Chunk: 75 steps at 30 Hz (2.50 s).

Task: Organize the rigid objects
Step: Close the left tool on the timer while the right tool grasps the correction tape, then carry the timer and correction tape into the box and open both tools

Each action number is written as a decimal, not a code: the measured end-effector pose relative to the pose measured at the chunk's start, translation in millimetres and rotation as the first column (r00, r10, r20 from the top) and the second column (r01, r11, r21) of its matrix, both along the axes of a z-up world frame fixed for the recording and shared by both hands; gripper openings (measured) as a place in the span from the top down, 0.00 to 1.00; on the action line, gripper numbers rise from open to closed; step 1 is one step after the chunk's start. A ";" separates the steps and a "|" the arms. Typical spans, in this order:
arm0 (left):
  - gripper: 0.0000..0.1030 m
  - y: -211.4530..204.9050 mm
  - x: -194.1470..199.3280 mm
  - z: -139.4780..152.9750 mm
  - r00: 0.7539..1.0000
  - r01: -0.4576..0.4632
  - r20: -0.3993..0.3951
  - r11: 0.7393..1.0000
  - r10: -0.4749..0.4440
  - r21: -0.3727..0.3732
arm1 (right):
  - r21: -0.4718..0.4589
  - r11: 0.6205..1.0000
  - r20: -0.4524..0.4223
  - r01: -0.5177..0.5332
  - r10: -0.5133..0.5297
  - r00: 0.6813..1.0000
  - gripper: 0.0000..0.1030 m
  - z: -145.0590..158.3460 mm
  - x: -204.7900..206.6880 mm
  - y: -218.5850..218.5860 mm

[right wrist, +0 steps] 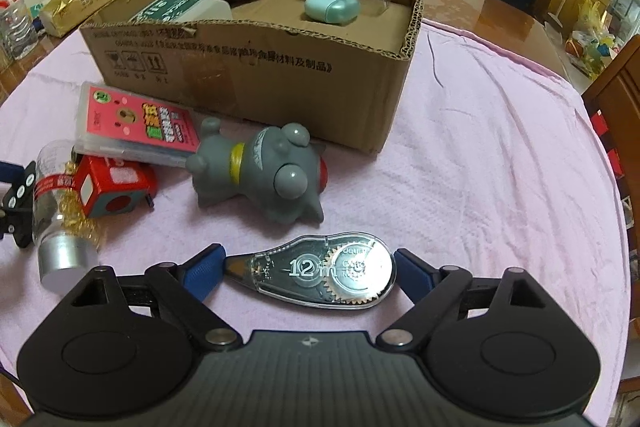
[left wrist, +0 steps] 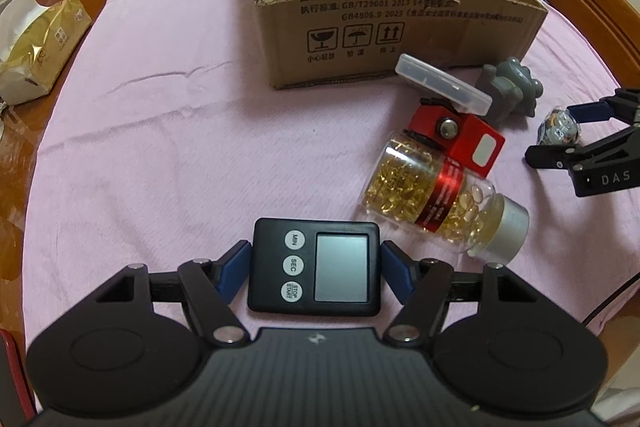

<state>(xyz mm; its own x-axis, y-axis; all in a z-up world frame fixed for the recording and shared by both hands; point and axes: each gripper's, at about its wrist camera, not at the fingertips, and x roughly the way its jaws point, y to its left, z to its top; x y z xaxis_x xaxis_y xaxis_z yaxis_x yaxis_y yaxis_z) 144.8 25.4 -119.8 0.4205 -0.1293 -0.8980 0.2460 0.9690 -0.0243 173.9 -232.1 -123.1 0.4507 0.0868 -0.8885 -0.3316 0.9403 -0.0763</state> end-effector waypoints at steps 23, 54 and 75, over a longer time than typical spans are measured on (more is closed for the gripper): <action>0.33 11.8 13.9 55.1 0.965 0.262 0.001 0.964 -0.262 0.036 | -0.029 0.999 0.056 -0.039 0.040 0.998 0.10 77.9 -9.2 18.9; 0.33 -46.5 101.6 123.5 0.966 0.192 0.160 0.979 -0.201 0.071 | 0.027 0.978 0.144 -0.207 0.201 0.969 0.00 83.9 127.0 33.2; 0.33 -103.7 209.5 77.1 0.971 0.196 0.133 0.980 -0.200 0.042 | 0.086 0.995 0.180 -0.053 0.037 0.983 0.00 116.8 69.7 0.2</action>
